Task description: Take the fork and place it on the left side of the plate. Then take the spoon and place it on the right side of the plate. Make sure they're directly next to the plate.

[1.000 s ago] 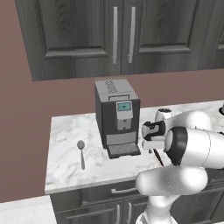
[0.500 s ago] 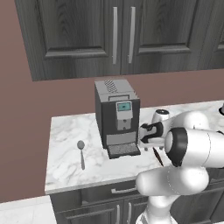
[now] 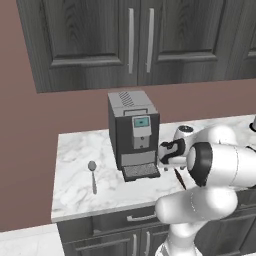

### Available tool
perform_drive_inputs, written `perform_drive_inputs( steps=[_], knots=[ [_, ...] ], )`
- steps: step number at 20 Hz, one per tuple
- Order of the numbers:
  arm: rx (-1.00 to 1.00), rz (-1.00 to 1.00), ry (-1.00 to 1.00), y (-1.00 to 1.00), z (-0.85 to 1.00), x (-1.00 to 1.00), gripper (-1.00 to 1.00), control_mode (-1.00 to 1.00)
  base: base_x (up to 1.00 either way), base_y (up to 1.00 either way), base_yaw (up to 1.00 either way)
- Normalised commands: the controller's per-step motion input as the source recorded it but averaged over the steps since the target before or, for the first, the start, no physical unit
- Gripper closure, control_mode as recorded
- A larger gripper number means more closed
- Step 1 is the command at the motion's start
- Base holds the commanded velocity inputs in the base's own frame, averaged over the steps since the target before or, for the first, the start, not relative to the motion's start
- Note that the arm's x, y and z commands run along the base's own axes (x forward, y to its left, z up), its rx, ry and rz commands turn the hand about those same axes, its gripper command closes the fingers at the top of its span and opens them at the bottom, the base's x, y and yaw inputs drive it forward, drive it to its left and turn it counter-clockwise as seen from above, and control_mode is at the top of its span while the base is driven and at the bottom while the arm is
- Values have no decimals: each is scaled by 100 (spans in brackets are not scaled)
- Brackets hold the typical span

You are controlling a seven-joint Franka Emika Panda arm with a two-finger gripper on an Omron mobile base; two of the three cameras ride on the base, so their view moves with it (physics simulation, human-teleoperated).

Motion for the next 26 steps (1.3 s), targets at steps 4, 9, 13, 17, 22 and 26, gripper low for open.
perform_drive_inputs(
  steps=[4, 9, 13, 17, 22, 26],
  knots=[
    [0, 13, 3, 0, -46, 21, -100, -100, 0, 0, 0],
    [0, 16, 0, 12, -53, 19, -100, -100, 0, 0, 0],
    [0, 15, 0, 24, -66, -4, 100, -100, 0, 0, 0],
    [0, 13, -1, 26, -74, -16, 100, -100, 0, 0, 0],
    [0, 11, -5, 28, -76, -25, 100, -100, 0, 0, 0],
    [0, 12, -12, 21, -56, -46, 100, -100, 0, 0, 0]
  ],
)
